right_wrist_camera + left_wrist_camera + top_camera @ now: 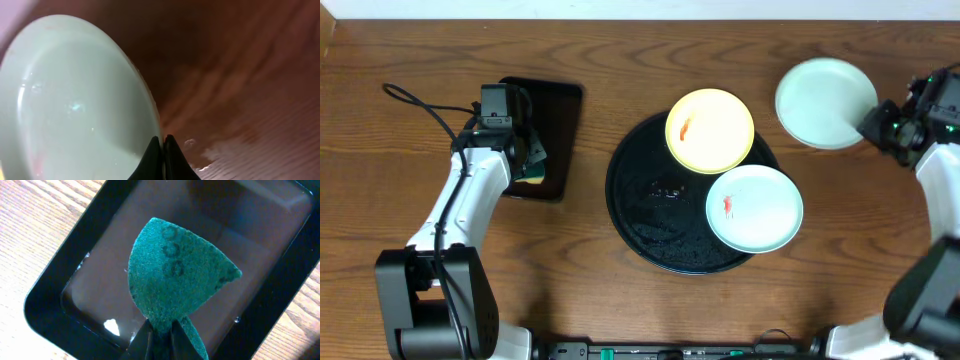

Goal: Clean dirty plates on tray and stack at the side
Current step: 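Place the pale green plate on the table right of the round tray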

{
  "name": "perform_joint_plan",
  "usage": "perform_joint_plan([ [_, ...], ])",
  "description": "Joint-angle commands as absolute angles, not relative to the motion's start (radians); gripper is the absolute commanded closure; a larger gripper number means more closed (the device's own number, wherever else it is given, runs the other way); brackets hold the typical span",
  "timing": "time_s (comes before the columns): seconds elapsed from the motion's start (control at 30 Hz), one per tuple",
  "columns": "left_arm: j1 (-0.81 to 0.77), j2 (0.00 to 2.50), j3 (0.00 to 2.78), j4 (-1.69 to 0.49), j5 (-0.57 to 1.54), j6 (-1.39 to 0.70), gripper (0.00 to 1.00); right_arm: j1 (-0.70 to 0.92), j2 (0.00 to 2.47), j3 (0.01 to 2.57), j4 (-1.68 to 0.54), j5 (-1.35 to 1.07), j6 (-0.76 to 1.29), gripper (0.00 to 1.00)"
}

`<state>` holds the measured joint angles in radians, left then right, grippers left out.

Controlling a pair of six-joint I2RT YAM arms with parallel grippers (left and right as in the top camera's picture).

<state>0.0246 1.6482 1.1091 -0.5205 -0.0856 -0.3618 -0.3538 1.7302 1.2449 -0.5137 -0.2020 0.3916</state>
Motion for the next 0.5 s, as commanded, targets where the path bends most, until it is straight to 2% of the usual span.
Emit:
perform_joint_plan([
  [0.0, 0.03, 1.652, 1.103, -0.522, -0.085, -0.371, 0.93, -0.359, 1.827, 1.254, -0.505, -0.224, 0.43, 0.99],
  [0.17, 0.03, 1.652, 1.103, -0.522, -0.085, -0.371, 0.93, -0.359, 1.888, 1.254, -0.471, -0.221, 0.429, 0.99],
  [0.2, 0.03, 1.652, 1.103, -0.521, -0.085, -0.371, 0.92, -0.358, 1.888, 1.255, -0.469, -0.222, 0.429, 0.96],
  [0.33, 0.03, 1.652, 1.103, -0.521, -0.085, -0.371, 0.93, -0.357, 1.857, 1.258, -0.457, -0.342, 0.408, 0.65],
  [0.4, 0.03, 1.652, 1.103, -0.521, -0.085, -0.371, 0.93, -0.353, 1.834, 1.26, -0.441, -0.444, 0.402, 0.58],
  [0.47, 0.03, 1.652, 1.103, -0.521, -0.085, -0.371, 0.93, -0.339, 1.803, 1.26, -0.419, -0.538, 0.401, 0.56],
])
